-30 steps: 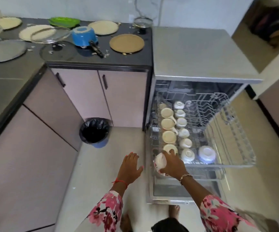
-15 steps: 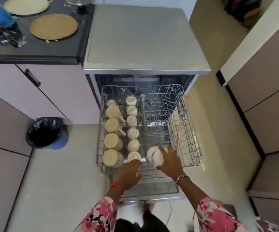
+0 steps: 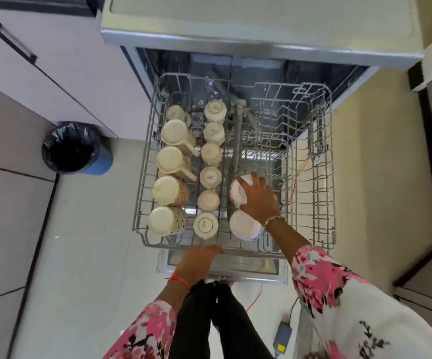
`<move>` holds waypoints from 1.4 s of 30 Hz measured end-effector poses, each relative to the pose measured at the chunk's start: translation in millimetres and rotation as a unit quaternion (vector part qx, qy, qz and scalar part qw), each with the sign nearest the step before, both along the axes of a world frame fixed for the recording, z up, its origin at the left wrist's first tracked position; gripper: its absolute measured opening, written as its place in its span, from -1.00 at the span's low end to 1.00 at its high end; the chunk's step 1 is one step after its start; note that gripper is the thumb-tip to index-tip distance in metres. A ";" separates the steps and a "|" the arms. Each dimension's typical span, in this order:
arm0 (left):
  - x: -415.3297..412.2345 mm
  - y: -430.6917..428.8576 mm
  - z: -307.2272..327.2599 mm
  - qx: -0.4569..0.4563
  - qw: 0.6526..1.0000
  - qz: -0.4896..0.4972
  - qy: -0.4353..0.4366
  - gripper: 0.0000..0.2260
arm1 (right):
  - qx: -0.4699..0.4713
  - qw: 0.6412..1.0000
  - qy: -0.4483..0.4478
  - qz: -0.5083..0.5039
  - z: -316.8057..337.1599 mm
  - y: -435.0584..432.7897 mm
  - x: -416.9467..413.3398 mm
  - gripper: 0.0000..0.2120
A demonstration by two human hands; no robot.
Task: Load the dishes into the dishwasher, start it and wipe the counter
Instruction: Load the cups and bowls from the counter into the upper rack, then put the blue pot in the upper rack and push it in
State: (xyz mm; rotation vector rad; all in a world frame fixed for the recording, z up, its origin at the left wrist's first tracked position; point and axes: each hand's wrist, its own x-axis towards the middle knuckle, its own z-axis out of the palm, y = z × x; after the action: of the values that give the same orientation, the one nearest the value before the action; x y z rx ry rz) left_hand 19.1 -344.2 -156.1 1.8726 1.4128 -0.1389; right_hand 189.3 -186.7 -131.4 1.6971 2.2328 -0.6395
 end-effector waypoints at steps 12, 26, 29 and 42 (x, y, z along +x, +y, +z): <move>-2.5 6.0 -10.1 0.031 0.999 0.030 -0.020 -0.70 | -0.003 0.996 -0.067 0.054 -35.5 15.3 -3.9 -0.26; -17.7 9.1 23.0 0.084 0.995 0.032 -0.045 -0.75 | -0.008 0.998 0.048 0.040 3.3 4.3 -17.0 -0.33; -38.2 12.2 48.2 0.169 0.984 0.044 -0.046 -0.73 | -0.008 0.995 0.074 0.070 24.5 -7.7 -40.3 -0.42; -247.8 13.3 97.9 0.207 0.975 0.049 0.062 -0.49 | 0.080 0.980 0.111 0.142 76.1 -54.3 -226.8 -0.63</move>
State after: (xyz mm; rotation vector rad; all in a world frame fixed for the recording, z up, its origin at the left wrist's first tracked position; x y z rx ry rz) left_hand -228.7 -330.9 -58.2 2.1504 1.7183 0.0975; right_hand -37.5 -241.0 -55.4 1.3880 2.6846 -0.6185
